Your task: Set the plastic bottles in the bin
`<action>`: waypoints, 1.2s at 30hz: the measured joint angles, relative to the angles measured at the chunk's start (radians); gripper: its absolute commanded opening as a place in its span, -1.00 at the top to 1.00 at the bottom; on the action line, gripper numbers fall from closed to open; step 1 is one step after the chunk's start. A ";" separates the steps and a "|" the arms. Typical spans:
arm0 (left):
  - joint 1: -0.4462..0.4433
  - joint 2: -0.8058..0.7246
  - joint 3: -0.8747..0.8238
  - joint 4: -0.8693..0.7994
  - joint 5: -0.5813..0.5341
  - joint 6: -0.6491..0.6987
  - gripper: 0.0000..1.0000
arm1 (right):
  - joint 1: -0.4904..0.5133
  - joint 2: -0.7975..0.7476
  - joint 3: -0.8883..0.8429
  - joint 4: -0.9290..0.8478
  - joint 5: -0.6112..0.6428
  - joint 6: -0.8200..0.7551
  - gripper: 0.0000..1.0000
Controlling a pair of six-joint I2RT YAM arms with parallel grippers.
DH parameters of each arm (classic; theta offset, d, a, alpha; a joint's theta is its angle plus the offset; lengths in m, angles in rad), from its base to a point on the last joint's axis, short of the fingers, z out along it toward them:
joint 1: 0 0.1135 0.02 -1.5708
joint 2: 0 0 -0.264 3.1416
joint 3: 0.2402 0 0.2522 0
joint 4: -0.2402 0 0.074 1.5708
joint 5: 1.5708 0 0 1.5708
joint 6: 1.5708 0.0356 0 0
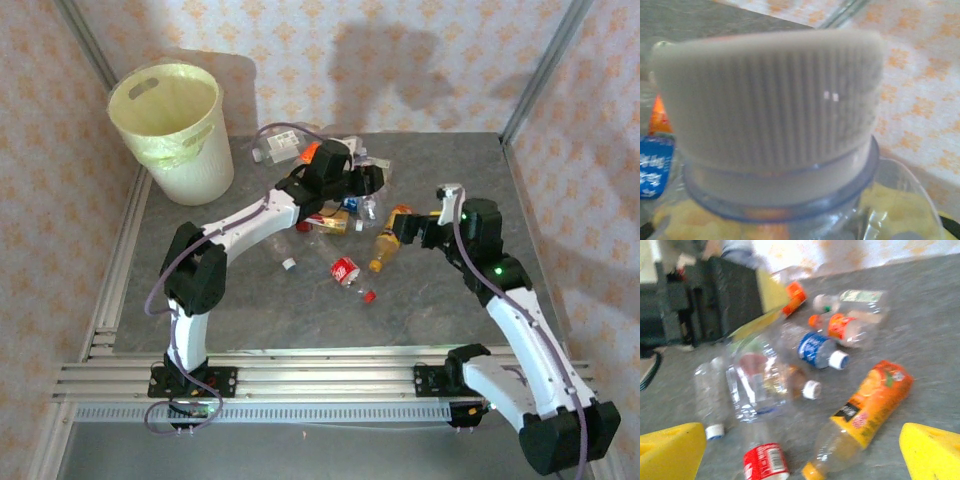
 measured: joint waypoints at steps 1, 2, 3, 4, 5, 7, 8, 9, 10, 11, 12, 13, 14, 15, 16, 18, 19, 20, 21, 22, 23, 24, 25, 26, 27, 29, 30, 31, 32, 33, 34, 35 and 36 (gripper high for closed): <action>0.005 -0.013 -0.011 -0.019 -0.015 -0.003 0.00 | 0.000 -0.016 -0.016 0.014 0.040 0.020 -0.98; 0.013 -0.027 -0.020 -0.040 -0.029 -0.009 0.00 | 0.000 -0.028 -0.035 0.029 0.084 0.042 -0.98; 0.023 -0.040 -0.026 -0.051 -0.037 -0.012 0.00 | 0.000 -0.033 -0.048 0.039 0.121 0.063 -0.98; 0.035 -0.058 -0.032 -0.062 -0.048 -0.016 0.00 | 0.000 -0.033 -0.061 0.045 0.164 0.085 -0.98; 0.051 -0.078 -0.039 -0.072 -0.056 -0.019 0.00 | 0.000 -0.030 -0.070 0.051 0.205 0.107 -0.98; 0.083 -0.115 -0.043 -0.087 -0.069 -0.021 -0.01 | 0.000 -0.023 -0.080 0.056 0.268 0.135 -0.98; 0.101 -0.135 -0.045 -0.086 -0.073 -0.021 -0.01 | 0.000 -0.019 -0.082 0.059 0.292 0.143 -0.98; 0.114 -0.151 -0.049 -0.085 -0.076 -0.021 -0.01 | 0.000 -0.016 -0.082 0.064 0.310 0.149 -0.98; 0.126 -0.169 -0.055 -0.085 -0.080 -0.021 -0.01 | 0.000 -0.012 -0.082 0.071 0.327 0.153 -0.98; 0.134 -0.185 -0.060 -0.086 -0.081 -0.021 -0.01 | 0.000 -0.009 -0.082 0.076 0.341 0.156 -0.98; 0.138 -0.199 -0.063 -0.086 -0.083 -0.020 -0.01 | 0.000 -0.006 -0.082 0.079 0.352 0.156 -0.98; 0.139 -0.212 -0.066 -0.086 -0.084 -0.018 -0.01 | 0.000 -0.006 -0.084 0.085 0.362 0.156 -0.98; 0.139 -0.225 -0.070 -0.088 -0.092 -0.014 0.00 | 0.000 -0.006 -0.089 0.093 0.373 0.155 -0.98; 0.139 -0.236 -0.071 -0.095 -0.100 -0.009 0.00 | 0.000 -0.006 -0.094 0.102 0.383 0.155 -0.98; 0.139 -0.249 -0.071 -0.104 -0.108 -0.001 0.00 | 0.000 -0.006 -0.103 0.114 0.393 0.156 -0.98; 0.139 -0.266 -0.059 -0.146 -0.131 0.017 0.02 | 0.000 -0.006 -0.123 0.131 0.411 0.156 -0.98; 0.141 -0.272 -0.043 -0.178 -0.146 0.028 0.02 | 0.000 -0.006 -0.130 0.138 0.418 0.157 -0.98; 0.145 -0.275 -0.024 -0.208 -0.163 0.037 0.03 | 0.000 -0.004 -0.137 0.146 0.424 0.159 -0.98; 0.148 -0.278 -0.007 -0.233 -0.181 0.052 0.03 | 0.000 -0.001 -0.139 0.154 0.428 0.160 -0.98; 0.154 -0.281 0.015 -0.264 -0.208 0.071 0.03 | 0.000 0.004 -0.140 0.167 0.430 0.161 -0.98; 0.162 -0.286 0.035 -0.292 -0.233 0.089 0.03 | 0.000 0.010 -0.140 0.182 0.433 0.163 -0.98; 0.169 -0.290 0.053 -0.317 -0.256 0.106 0.02 | 0.000 0.017 -0.140 0.197 0.434 0.164 -0.98; 0.180 -0.293 0.081 -0.351 -0.289 0.124 0.01 | 0.000 0.027 -0.140 0.212 0.438 0.164 -0.98; 0.192 -0.295 0.111 -0.382 -0.323 0.140 0.00 | 0.000 0.037 -0.140 0.223 0.438 0.166 -0.98; 0.205 -0.296 0.137 -0.405 -0.356 0.154 0.00 | 0.000 0.047 -0.140 0.232 0.439 0.166 -0.98; 0.246 -0.297 0.204 -0.451 -0.428 0.187 0.00 | 0.000 0.070 -0.140 0.245 0.440 0.167 -0.98; 0.267 -0.297 0.230 -0.462 -0.458 0.198 0.00 | 0.000 0.079 -0.140 0.251 0.440 0.167 -0.98; 0.292 -0.297 0.256 -0.472 -0.496 0.214 -0.01 | 0.000 0.089 -0.139 0.254 0.440 0.167 -0.98; 0.317 -0.298 0.281 -0.480 -0.538 0.230 -0.01 | 0.000 0.096 -0.138 0.256 0.440 0.167 -0.98; 0.338 -0.298 0.300 -0.483 -0.573 0.246 -0.02 | 0.000 0.099 -0.138 0.258 0.440 0.167 -0.98; 0.360 -0.298 0.318 -0.483 -0.609 0.266 -0.03 | 0.000 0.100 -0.138 0.258 0.441 0.167 -0.98; 0.382 -0.298 0.335 -0.482 -0.644 0.283 -0.04 | 0.000 0.100 -0.138 0.258 0.441 0.167 -0.98; 0.402 -0.298 0.351 -0.481 -0.675 0.301 -0.05 | 0.000 0.100 -0.138 0.261 0.442 0.167 -0.98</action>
